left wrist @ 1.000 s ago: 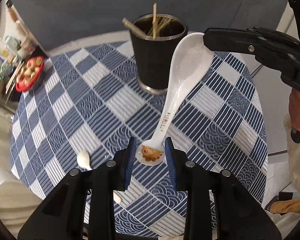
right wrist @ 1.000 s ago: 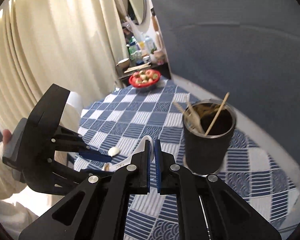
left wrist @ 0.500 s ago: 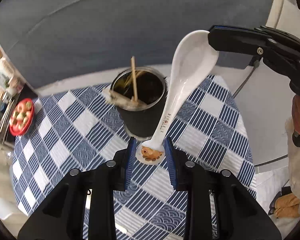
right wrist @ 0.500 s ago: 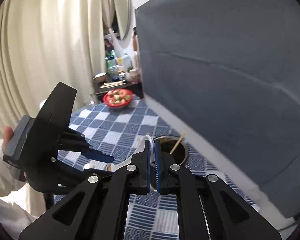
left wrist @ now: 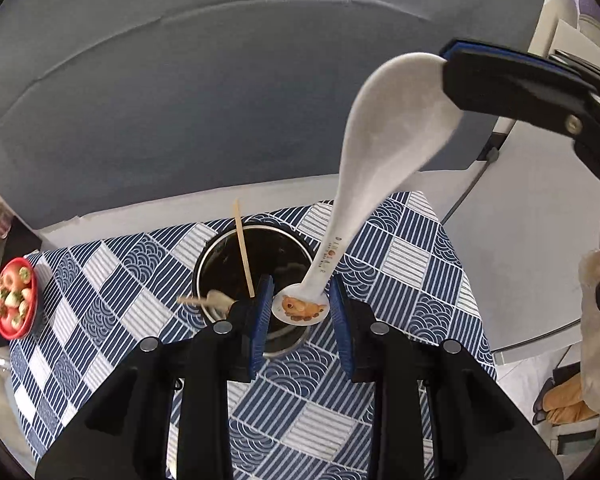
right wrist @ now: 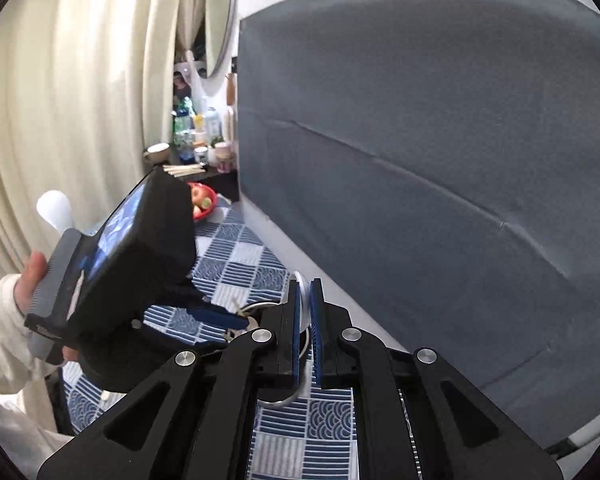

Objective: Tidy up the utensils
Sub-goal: 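Carry the bear-print spoon over the black cup and open both tools, then move both open tools back toward the last white spoon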

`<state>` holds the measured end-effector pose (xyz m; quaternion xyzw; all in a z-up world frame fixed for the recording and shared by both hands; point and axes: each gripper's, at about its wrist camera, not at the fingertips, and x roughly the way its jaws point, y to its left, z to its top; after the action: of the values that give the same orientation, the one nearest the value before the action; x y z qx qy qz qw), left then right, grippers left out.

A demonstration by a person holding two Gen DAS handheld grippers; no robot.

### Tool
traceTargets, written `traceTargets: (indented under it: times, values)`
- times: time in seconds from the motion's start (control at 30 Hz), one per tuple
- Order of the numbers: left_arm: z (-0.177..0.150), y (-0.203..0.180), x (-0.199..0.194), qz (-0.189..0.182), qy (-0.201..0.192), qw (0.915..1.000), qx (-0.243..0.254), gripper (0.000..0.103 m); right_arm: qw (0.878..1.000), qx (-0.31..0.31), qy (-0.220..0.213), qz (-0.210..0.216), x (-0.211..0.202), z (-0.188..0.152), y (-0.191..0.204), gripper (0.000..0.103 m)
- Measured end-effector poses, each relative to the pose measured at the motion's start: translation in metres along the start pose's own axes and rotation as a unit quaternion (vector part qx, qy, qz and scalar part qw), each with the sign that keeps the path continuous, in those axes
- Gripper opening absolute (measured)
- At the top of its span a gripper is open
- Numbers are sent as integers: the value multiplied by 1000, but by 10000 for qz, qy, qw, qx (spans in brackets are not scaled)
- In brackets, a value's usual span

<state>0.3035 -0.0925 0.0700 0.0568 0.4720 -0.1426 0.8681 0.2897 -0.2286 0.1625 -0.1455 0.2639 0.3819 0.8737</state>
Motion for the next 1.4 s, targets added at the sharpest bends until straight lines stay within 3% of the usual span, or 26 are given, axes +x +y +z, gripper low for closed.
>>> traceTargets:
  times: [0.43,0.47,0.53,0.57,0.6,0.67,0.7,0.8,1.0,1.4]
  values:
    - [0,24,45,-272,250,9993,-82,30,9988,41,475,-72,47,-2,-2,5]
    - [-2,25,46,-252,233,9994,-109,31,9988,118,471,-41,50,-4,-4,6]
    - [-3,30,47,-258,133,9994,-204,45,9981,413,446,75,54,-6,-12,10]
    - [-5,33,43,-310,-16,9991,-287,58,9979,490,408,83,53,-7,-14,27]
    - [-6,35,39,-340,-96,9988,-342,69,9977,609,307,15,51,-9,-17,59]
    - [-11,40,26,-381,-362,9977,-417,78,9968,764,39,-244,40,-11,-22,82]
    - [-14,44,19,-370,-444,9972,-474,87,9962,842,-50,-235,36,-12,-25,82]
    - [-21,50,2,-239,-656,9960,-553,97,9936,1090,-186,-214,24,-14,-35,86]
    - [-43,61,-24,186,-673,9952,-682,97,9928,1167,-210,-198,19,-21,-33,88]
    - [-112,90,-53,976,-359,9857,-1328,97,9952,768,140,591,44,-46,18,88]
